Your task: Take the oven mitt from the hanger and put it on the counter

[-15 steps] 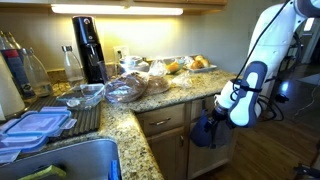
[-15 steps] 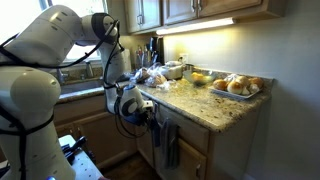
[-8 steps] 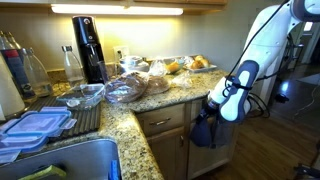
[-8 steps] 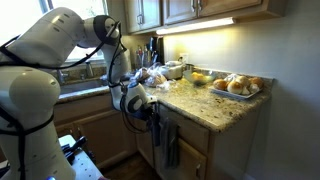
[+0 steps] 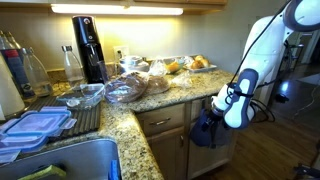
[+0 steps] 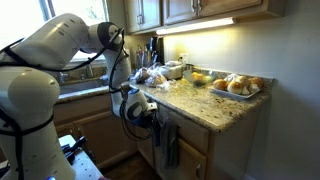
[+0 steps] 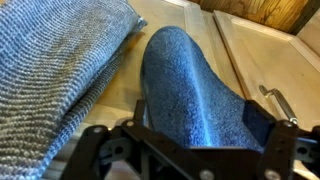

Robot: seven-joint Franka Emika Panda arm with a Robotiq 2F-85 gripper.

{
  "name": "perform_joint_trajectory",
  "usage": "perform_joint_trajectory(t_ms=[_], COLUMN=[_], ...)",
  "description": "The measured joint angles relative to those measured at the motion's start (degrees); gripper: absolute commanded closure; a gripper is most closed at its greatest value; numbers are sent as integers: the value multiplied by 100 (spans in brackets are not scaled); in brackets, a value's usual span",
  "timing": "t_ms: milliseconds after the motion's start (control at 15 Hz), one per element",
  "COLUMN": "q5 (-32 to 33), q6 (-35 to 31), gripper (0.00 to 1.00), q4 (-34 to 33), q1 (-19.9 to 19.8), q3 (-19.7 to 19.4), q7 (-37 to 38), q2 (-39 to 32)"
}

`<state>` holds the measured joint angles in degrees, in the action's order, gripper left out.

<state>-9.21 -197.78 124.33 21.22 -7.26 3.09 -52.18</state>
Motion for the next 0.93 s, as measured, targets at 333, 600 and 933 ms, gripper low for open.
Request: perform_joint_trajectory(t_ms=[333, 600, 933], q5=[0, 1, 50], q6=[0, 0, -2], gripper=[64, 85, 93], q4=[-244, -325, -186], q1=[2, -43, -190], q3=[-55, -53, 49], q7=[-58, -58, -63], q2=[-24, -137, -173])
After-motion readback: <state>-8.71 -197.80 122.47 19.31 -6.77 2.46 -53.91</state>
